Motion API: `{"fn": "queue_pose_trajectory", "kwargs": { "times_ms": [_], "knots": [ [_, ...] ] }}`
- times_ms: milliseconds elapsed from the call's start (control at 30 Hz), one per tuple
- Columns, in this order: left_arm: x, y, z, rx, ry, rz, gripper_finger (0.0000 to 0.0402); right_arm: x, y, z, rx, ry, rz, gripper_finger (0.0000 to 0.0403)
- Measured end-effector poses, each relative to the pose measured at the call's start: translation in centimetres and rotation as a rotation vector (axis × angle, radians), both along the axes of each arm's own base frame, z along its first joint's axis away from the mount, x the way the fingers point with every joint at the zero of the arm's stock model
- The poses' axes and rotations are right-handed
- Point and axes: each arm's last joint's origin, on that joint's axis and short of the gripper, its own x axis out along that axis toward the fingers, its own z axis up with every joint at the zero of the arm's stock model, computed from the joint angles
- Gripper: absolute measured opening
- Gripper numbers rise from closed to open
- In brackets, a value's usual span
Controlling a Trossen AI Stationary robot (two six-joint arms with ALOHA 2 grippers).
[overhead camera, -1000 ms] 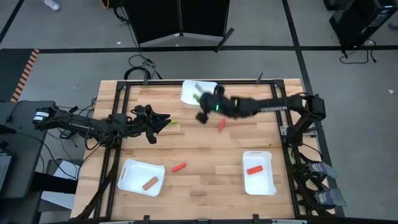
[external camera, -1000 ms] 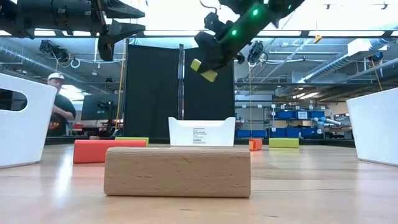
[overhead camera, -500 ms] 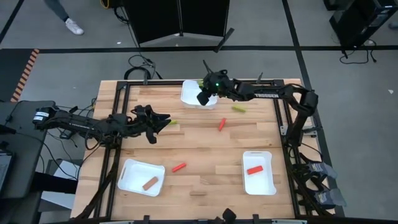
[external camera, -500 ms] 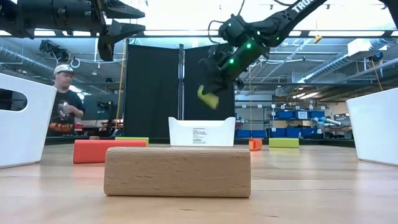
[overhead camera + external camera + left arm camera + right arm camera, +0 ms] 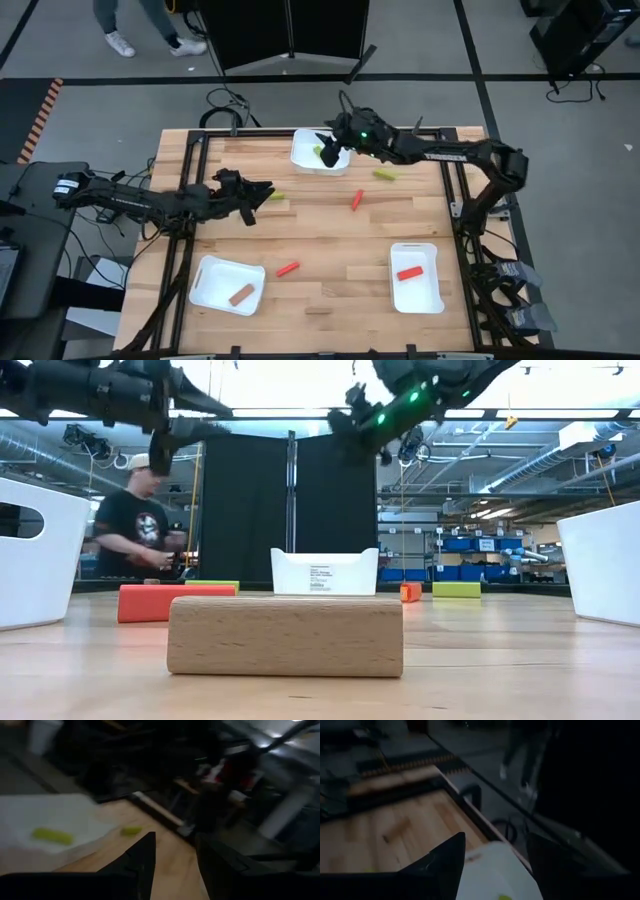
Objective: Sort blocks
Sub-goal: Put the top brown block into the bottom left white bin
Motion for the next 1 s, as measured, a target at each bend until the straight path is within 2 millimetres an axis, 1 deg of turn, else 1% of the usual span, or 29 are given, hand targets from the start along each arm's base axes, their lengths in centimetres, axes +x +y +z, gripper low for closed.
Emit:
{"fn": "queue_pose_trajectory", "kwargs": {
  "times_ms": [100, 200, 267, 367, 467, 533, 667, 767, 867, 1000],
  "knots": [
    [-0.1, 0.3, -0.8, -0.050, 0.055, 0.080, 0.0146, -1.6, 2.1, 1.4, -0.059, -0.064, 0.010, 0.0211],
    [-0.3, 0.8, -1.6, -0.109, 0.104, 0.137, 0.0146, -3.9, 4.7, 1.8, -0.087, -0.124, 0.014, 0.0204],
    [-0.4, 1.3, -2.2, -0.151, 0.163, 0.179, 0.0146, -5.5, 6.7, 1.3, -0.083, -0.157, 0.022, 0.0202],
    [-0.9, 2.3, -2.8, -0.215, 0.323, 0.288, 0.0146, -7.8, 9.4, -0.2, -0.053, -0.186, 0.031, 0.0201],
    [-1.4, 3.3, -2.8, -0.248, 0.467, 0.392, 0.0146, -9.9, 11.8, -1.7, -0.009, -0.218, 0.021, 0.0202],
    [-1.5, 3.9, -2.4, -0.251, 0.522, 0.435, 0.0146, -10.8, 13.1, -2.6, 0.024, -0.237, 0.035, 0.0203],
    [-1.2, 4.8, -1.1, -0.220, 0.564, 0.431, 0.0146, -11.9, 15.2, -3.6, 0.053, -0.240, 0.107, 0.0203],
    [-0.7, 5.3, 0.1, -0.196, 0.575, 0.406, 0.0146, -12.1, 16.4, -3.6, 0.046, -0.231, 0.159, 0.0203],
    [-0.3, 5.7, 1.1, -0.197, 0.600, 0.387, 0.0146, -12.1, 17.2, -3.5, 0.010, -0.221, 0.207, 0.0203],
    [0.5, 6.2, 2.0, -0.197, 0.724, 0.363, 0.0146, -12.2, 17.7, -3.4, -0.047, -0.209, 0.203, 0.0203]
  ]
}}
